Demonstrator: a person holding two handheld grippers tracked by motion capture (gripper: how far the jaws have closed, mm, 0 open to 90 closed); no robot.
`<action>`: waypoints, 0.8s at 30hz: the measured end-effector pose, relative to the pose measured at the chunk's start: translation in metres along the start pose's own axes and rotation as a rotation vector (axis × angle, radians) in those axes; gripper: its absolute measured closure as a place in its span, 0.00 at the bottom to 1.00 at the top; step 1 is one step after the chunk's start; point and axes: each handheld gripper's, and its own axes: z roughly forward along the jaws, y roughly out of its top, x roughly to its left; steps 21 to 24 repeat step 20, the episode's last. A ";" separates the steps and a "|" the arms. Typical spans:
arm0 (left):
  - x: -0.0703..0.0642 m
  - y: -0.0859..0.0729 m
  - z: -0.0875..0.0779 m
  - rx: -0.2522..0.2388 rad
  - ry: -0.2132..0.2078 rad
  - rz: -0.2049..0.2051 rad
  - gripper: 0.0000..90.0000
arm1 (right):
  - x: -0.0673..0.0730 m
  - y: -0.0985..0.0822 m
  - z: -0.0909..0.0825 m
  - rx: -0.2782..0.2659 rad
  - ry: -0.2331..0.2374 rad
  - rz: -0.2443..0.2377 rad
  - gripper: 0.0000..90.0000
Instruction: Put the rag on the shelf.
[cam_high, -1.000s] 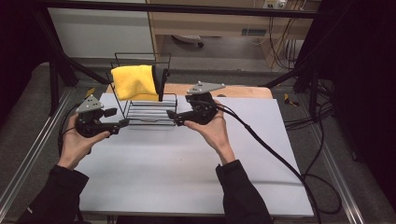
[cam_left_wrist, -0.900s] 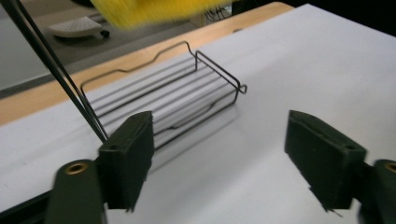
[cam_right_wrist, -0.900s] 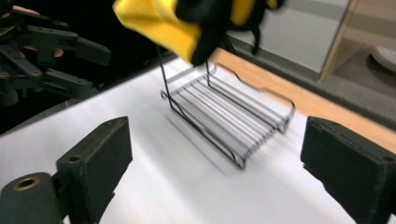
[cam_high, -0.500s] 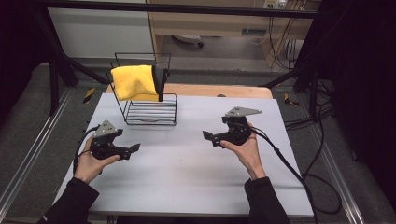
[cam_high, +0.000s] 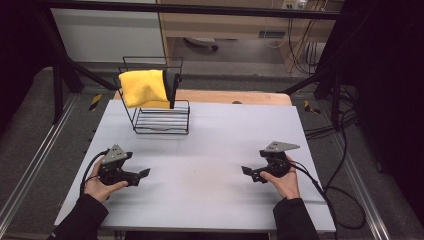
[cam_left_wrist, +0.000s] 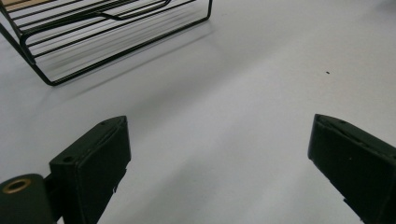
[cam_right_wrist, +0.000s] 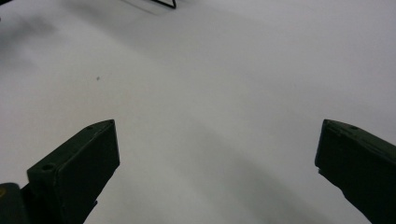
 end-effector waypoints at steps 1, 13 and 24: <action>0.000 -0.001 0.000 0.000 -0.002 -0.001 0.07 | -0.003 -0.005 -0.002 -0.006 -0.007 0.008 0.01; -0.002 -0.011 0.000 0.020 -0.011 0.025 0.06 | -0.016 -0.036 -0.023 -0.025 0.002 0.040 0.01; -0.003 -0.012 -0.002 0.021 -0.008 0.040 0.06 | -0.015 -0.040 -0.020 0.004 -0.009 0.027 0.01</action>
